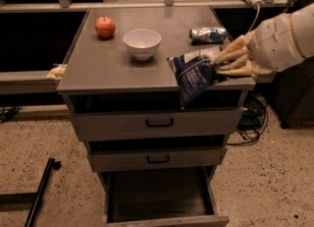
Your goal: Pick blue chip bag from bottom drawer and place on counter
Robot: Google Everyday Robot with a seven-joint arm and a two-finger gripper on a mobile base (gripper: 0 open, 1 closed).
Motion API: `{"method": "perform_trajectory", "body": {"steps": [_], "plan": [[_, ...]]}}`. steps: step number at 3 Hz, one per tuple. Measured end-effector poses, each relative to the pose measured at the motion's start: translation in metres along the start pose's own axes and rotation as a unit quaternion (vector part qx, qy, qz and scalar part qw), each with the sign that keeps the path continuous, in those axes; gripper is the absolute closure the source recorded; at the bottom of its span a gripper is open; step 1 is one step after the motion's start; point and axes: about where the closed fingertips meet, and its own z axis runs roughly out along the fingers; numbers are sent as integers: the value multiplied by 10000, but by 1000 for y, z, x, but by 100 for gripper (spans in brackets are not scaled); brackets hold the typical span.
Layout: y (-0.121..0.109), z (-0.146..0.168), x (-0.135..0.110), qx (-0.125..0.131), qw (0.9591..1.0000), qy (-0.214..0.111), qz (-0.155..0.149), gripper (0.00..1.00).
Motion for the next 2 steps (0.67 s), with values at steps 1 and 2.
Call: {"method": "perform_trajectory", "body": {"steps": [1,2], "plan": [[-40,14,19,127,9998,10,-132,100],[-76,29,30,279,9993,-98,-248,100]]}}
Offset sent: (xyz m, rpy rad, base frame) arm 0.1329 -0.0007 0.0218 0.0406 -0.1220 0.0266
